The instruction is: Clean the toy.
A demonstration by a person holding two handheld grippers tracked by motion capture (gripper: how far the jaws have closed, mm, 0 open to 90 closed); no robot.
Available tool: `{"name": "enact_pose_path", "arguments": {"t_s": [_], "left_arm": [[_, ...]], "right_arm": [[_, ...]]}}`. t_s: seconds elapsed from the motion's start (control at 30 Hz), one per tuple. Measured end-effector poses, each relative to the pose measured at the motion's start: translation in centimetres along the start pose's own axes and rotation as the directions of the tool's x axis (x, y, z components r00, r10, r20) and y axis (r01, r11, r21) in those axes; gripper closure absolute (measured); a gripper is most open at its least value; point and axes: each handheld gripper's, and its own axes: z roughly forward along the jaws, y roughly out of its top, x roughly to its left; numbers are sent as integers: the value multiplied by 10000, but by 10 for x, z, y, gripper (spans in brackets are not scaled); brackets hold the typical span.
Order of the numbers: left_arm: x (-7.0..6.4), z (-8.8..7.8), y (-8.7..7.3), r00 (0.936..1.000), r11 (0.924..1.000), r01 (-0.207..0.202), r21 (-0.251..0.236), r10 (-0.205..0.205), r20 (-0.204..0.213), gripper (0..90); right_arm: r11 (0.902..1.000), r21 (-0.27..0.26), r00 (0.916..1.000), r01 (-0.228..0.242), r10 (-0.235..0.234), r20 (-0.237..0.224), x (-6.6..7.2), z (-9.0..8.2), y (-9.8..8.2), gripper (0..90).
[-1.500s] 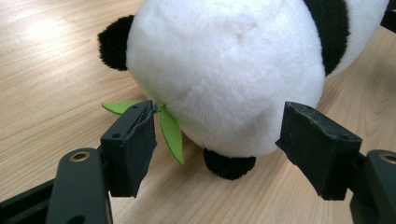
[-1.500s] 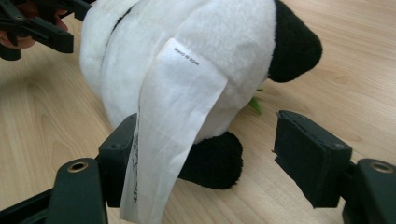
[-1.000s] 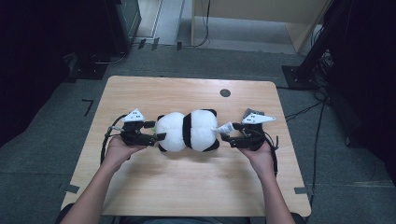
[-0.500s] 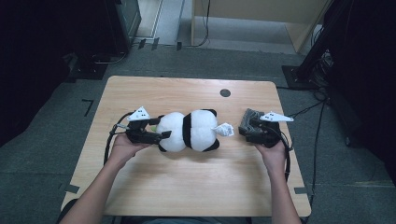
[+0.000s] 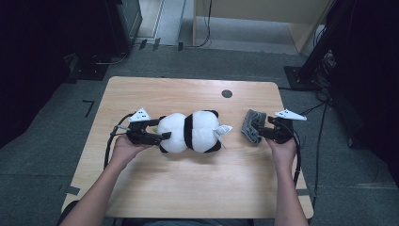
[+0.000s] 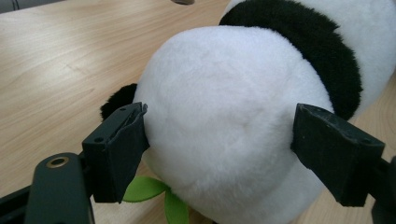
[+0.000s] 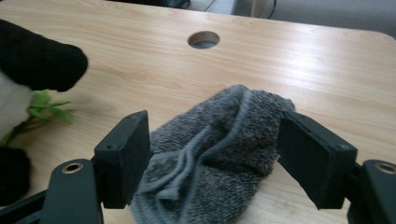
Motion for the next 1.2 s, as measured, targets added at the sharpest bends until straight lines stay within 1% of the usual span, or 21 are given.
{"name": "enact_pose_path", "arguments": {"t_s": [0.07, 0.13, 0.2, 0.3, 0.37, 0.43, 0.47, 0.5, 0.57, 0.63, 0.67, 0.7, 0.73, 0.77, 0.8, 0.87, 0.93, 0.97, 1.0, 1.1, 1.2], "left_arm": [[3, 2, -1, 9999, 9999, 116, -69, -115, 63, 151], [6, 3, -3, 9996, 9997, 225, -32, -225, 171, 129], [8, 4, -5, 9994, 9996, 264, -25, -264, 213, 107], [10, 7, -7, 9987, 9992, 404, 34, -405, 296, 79], [11, 9, -8, 9988, 9990, 436, 31, -436, 241, 59], [12, 10, -9, 9982, 9985, 546, 25, -547, 240, 35], [13, 11, -10, 9982, 9984, 558, -1, -558, 230, 32], [13, 11, -10, 9985, 9988, 484, -64, -483, 246, 25], [13, 12, -12, 9987, 9991, 386, -150, -381, 330, 25], [13, 12, -13, 9988, 9992, 336, -203, -328, 368, 25], [14, 12, -13, 9980, 9989, 453, -154, -446, 437, 25], [15, 13, -14, 9963, 9977, 678, -67, -673, 535, 19], [16, 15, -16, 9937, 9961, 883, 14, -882, 695, 15], [17, 16, -17, 9913, 9949, 1002, 89, -1006, 847, 15], [17, 16, -18, 9911, 9947, 1026, 121, -1032, 846, 15], [17, 16, -19, 9932, 9961, 884, 28, -884, 752, 16], [17, 15, -19, 9914, 9952, 978, 10, -975, 879, 34], [17, 14, -19, 9898, 9948, 1020, -4, -1014, 1001, 82], [16, 12, -19, 9906, 9950, 994, -8, -989, 942, 128], [13, 10, -18, 9919, 9955, 944, 49, -944, 852, 193], [12, 10, -17, 9915, 9948, 1012, 83, -1015, 808, 219]], "right_arm": [[9998, 110, 9999, -139, 138, 47, -4, 5, -2, 262], [9995, 239, 9997, -223, 220, 114, -6, 12, -4, 262], [9991, 362, 9996, -219, 212, 198, -7, 19, -5, 262], [9984, 397, 9989, -391, 380, 284, -9, 29, -8, 263], [9969, 481, 9977, -622, 608, 297, -12, 36, -12, 263], [9960, 651, 9973, -615, 587, 442, -13, 43, -16, 263], [9959, 719, 9976, -555, 522, 460, -13, 45, -17, 262], [9954, 775, 9976, -563, 529, 448, -13, 48, -19, 262], [9937, 926, 9970, -624, 577, 524, -14, 52, -21, 262], [9916, 1066, 9965, -732, 683, 486, -15, 55, -23, 262], [9903, 1160, 9962, -759, 702, 524, -15, 56, -24, 262], [9893, 1258, 9963, -737, 676, 522, -16, 57, -25, 262], [9885, 1308, 9962, -757, 694, 521, -16, 58, -26, 261], [9882, 1322, 9961, -773, 709, 521, -16, 59, -27, 261], [9876, 1339, 9958, -825, 762, 511, -16, 59, -27, 259], [9866, 1347, 9950, -925, 864, 506, -16, 60, -28, 255], [9871, 1378, 9958, -810, 743, 535, -15, 61, -28, 253], [9879, 1387, 9965, -694, 622, 553, -15, 61, -28, 252], [9880, 1414, 9969, -617, 542, 566, -14, 61, -28, 252], [9886, 1378, 9971, -602, 532, 537, -14, 62, -28, 252], [9902, 1293, 9977, -528, 470, 481, -14, 61, -30, 289]]}}
